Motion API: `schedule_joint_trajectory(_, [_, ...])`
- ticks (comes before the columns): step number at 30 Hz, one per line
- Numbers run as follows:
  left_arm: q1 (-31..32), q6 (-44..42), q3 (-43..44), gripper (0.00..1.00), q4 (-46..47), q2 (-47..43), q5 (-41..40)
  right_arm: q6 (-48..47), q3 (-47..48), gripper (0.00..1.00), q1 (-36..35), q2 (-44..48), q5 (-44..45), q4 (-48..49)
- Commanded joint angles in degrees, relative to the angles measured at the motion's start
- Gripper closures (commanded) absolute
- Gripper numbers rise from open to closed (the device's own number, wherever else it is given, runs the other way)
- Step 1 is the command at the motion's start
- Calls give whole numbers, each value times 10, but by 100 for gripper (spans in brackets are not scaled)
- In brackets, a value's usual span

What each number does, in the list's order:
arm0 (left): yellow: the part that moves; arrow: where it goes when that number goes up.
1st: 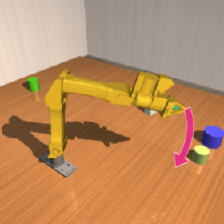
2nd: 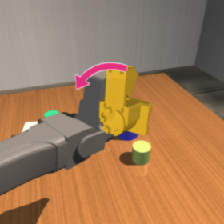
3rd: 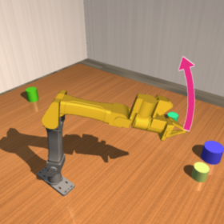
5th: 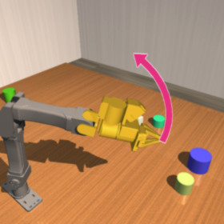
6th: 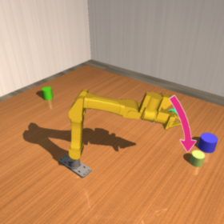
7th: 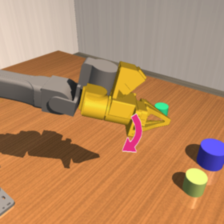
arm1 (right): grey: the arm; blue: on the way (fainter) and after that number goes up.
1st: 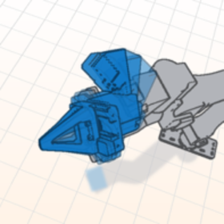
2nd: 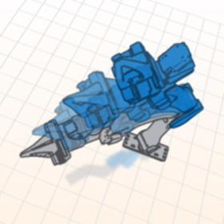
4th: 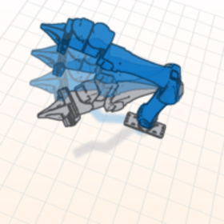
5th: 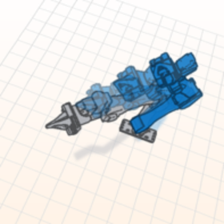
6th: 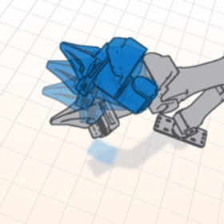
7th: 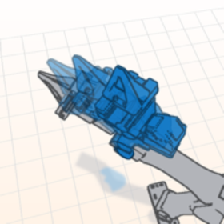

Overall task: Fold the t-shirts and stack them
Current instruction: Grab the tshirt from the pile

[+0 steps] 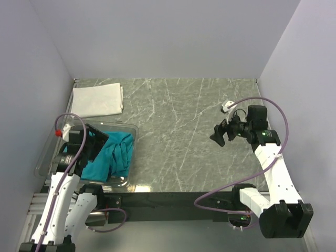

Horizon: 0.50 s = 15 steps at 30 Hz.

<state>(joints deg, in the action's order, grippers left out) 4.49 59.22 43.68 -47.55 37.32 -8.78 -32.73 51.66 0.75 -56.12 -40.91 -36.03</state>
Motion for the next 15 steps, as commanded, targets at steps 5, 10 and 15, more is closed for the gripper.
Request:
schedule_joint_trajectory(5, [2,179,-9,17,-84,81,-70,-26,-48,0,-1,14,-50,21])
schedule_joint_trajectory(10, [2,189,-2,17,-55,161,-65,-8,-65,0,-1,17,-50,39])
schedule_joint_trajectory(15, [2,176,1,16,-25,292,-45,-5,-68,0,-1,18,-44,46])
